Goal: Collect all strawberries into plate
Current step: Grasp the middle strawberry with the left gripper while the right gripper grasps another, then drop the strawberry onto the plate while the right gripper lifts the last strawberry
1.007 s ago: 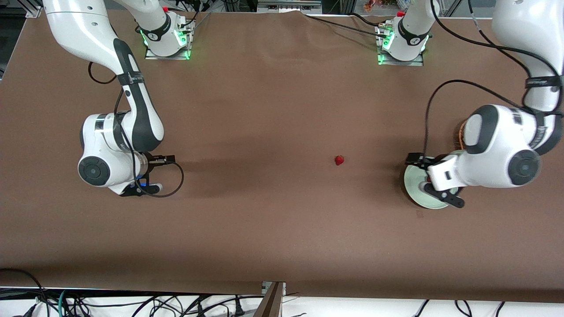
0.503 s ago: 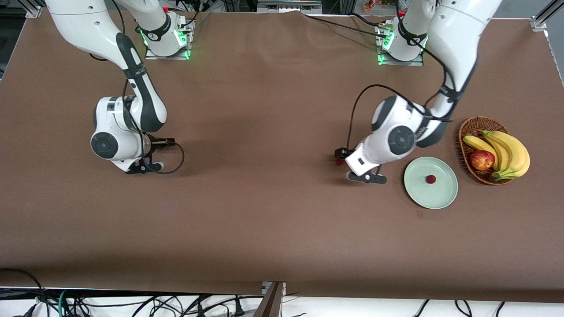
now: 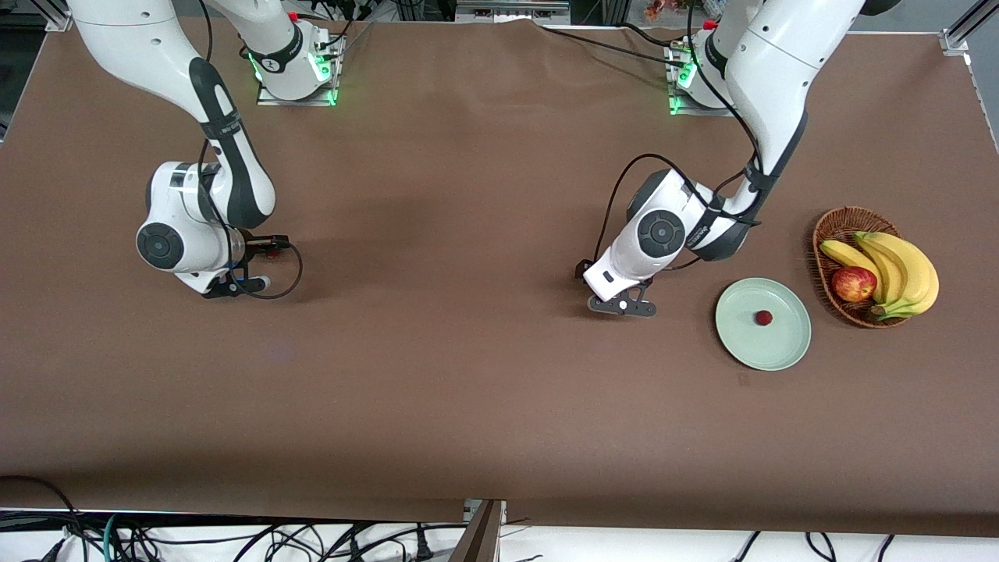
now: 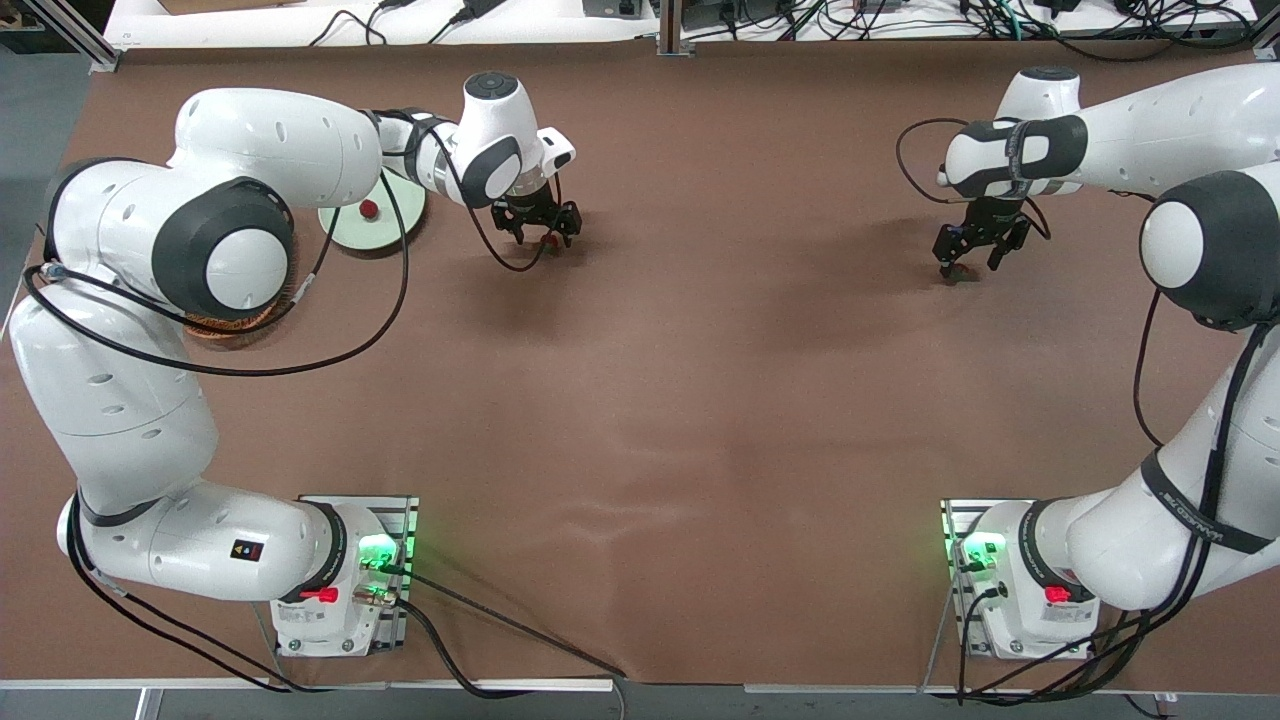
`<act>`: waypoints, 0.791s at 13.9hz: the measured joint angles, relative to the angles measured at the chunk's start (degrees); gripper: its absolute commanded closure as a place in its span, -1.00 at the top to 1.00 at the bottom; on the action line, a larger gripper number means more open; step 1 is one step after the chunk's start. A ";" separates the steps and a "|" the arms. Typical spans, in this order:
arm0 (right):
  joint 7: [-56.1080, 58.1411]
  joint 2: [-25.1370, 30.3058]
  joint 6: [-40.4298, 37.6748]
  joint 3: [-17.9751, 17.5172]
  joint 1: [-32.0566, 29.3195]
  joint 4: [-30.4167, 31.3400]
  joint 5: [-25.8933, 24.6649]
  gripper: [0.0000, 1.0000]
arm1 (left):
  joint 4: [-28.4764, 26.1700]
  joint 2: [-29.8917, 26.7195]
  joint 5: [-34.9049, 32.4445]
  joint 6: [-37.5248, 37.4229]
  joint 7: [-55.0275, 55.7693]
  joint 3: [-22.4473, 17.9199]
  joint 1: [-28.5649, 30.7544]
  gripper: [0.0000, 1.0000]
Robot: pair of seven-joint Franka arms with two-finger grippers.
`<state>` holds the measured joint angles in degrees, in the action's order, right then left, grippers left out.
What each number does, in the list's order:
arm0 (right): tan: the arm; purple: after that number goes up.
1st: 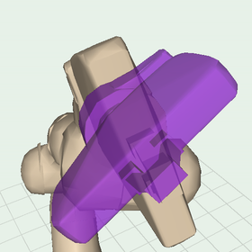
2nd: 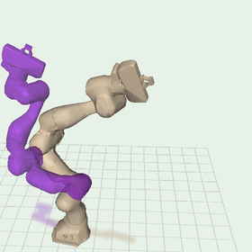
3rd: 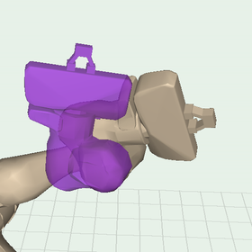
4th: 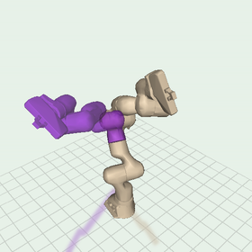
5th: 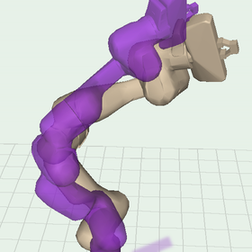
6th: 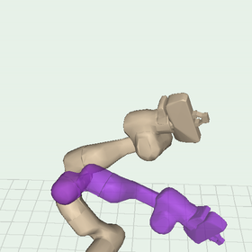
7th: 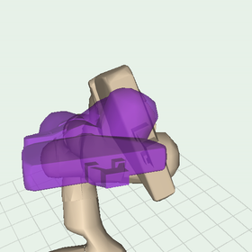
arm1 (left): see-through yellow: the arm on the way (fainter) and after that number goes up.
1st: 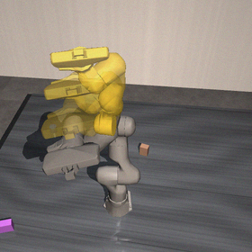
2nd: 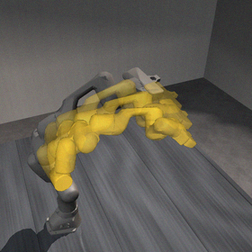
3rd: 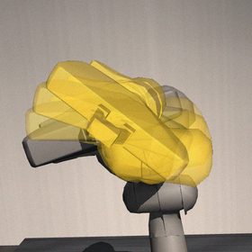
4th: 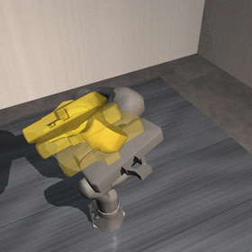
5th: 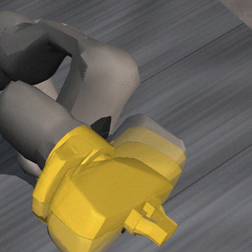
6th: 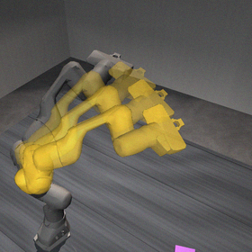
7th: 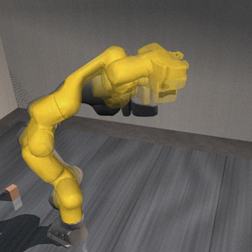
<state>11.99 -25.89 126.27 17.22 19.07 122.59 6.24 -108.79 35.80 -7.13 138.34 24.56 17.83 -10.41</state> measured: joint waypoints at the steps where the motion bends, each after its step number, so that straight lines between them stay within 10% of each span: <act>1: 0.00 0.00 0.23 0.00 0.04 0.16 0.00 0.25 | 0.00 0.14 -0.43 0.15 0.01 0.00 -0.04 -0.64; 4: 0.00 0.00 0.39 0.00 0.05 0.22 0.01 -0.72 | 0.24 0.11 -0.74 0.16 0.01 -0.13 -0.05 -1.00; 11: -0.02 0.15 1.87 -0.34 0.47 -2.17 1.32 -0.91 | 5.63 -4.72 -1.02 -12.79 -13.34 -1.23 5.98 -1.00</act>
<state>11.97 -25.74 128.14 16.88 19.54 120.43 7.56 -103.16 31.09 -8.15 125.55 11.22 16.60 -4.43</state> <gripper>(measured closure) 0.678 0.674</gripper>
